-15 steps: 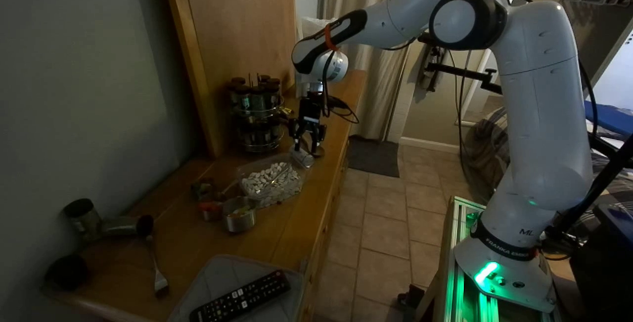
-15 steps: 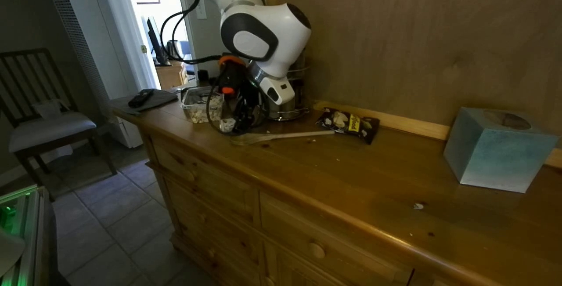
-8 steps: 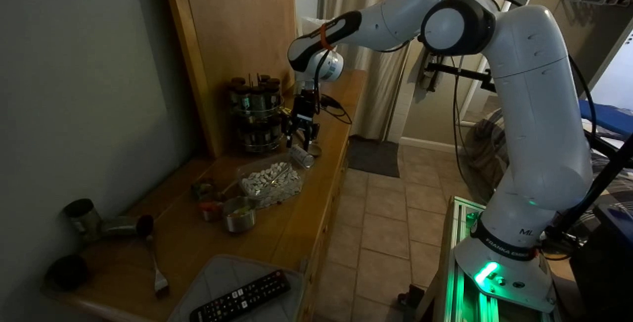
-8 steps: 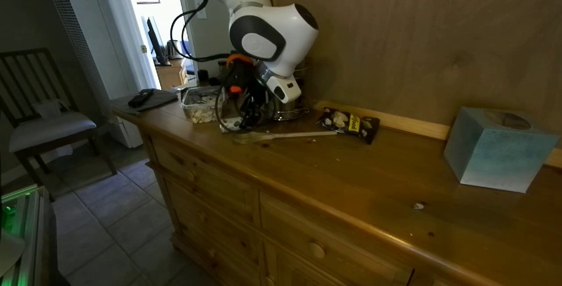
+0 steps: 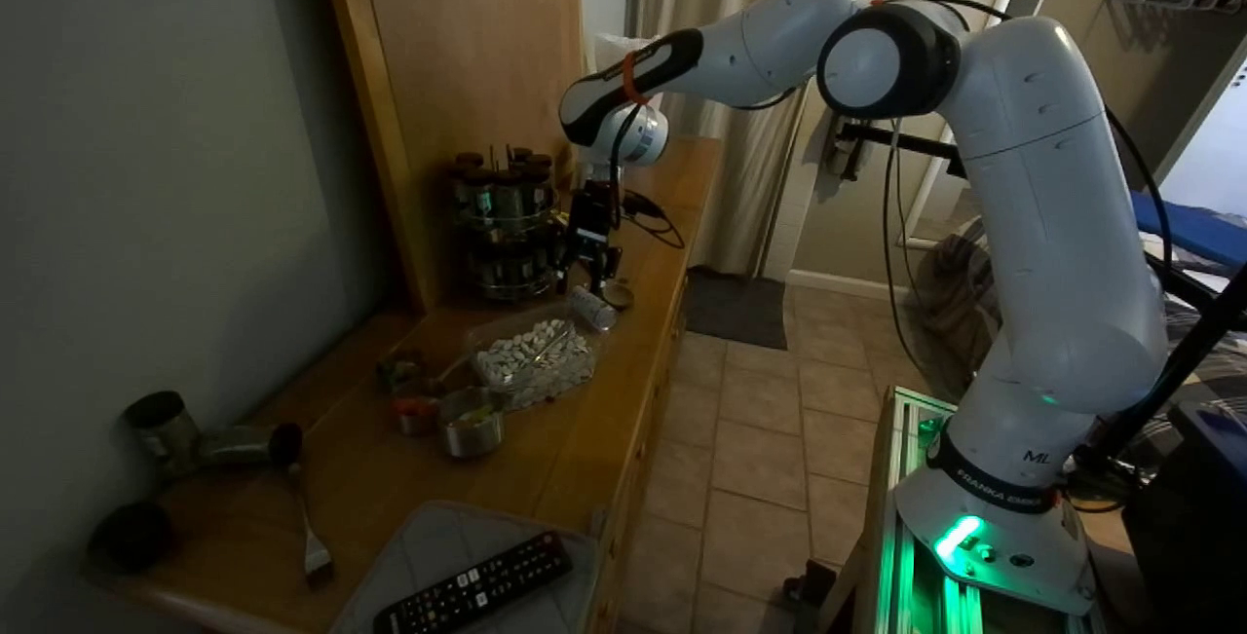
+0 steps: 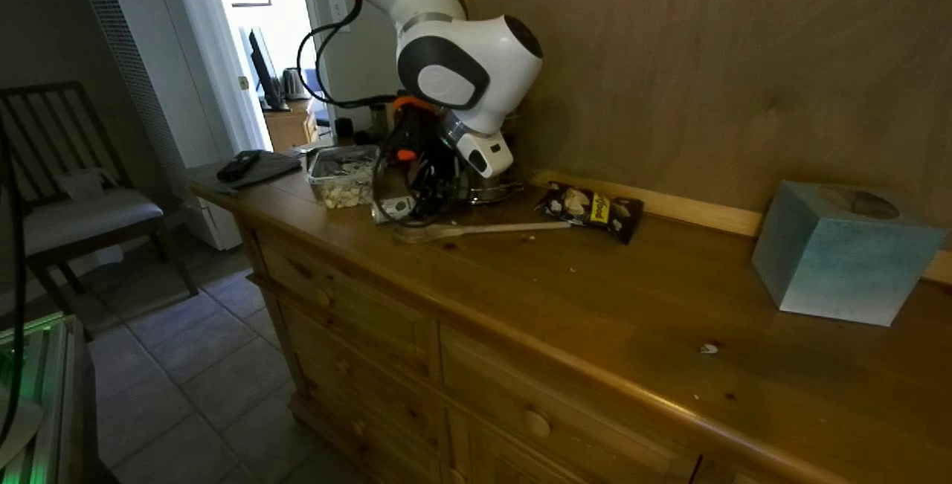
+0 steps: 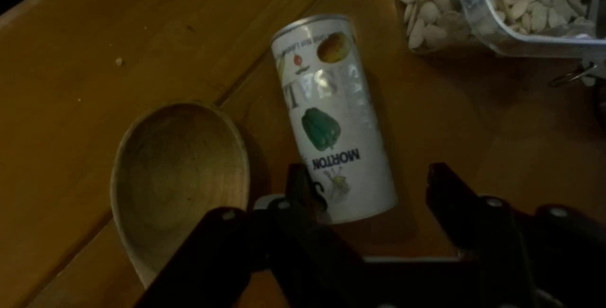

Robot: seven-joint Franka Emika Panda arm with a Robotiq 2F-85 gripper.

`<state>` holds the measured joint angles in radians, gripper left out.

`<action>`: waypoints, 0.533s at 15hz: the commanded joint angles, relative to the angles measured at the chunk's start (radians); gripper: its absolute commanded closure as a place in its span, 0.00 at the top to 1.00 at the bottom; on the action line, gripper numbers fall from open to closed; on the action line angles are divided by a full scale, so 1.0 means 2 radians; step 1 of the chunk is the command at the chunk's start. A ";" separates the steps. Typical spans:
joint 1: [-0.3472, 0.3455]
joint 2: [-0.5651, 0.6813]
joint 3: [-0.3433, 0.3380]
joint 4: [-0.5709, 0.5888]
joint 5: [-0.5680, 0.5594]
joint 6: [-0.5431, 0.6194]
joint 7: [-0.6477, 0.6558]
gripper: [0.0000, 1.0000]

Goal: Move the white bottle forward, then put it upright

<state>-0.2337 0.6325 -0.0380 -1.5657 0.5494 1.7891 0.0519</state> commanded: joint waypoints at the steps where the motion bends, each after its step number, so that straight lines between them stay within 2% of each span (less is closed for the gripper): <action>1: -0.003 0.023 0.005 0.026 0.007 -0.019 0.009 0.64; 3: -0.003 0.026 0.005 0.028 0.006 -0.021 0.009 0.55; 5: -0.002 0.025 0.004 0.028 0.004 -0.023 0.009 0.32; 6: -0.002 0.022 0.004 0.026 0.003 -0.024 0.009 0.25; 7: -0.002 0.019 0.003 0.026 0.002 -0.025 0.008 0.20; 8: -0.001 0.014 0.002 0.023 0.000 -0.025 0.006 0.20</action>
<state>-0.2334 0.6557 -0.0351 -1.5448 0.5493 1.7671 0.0521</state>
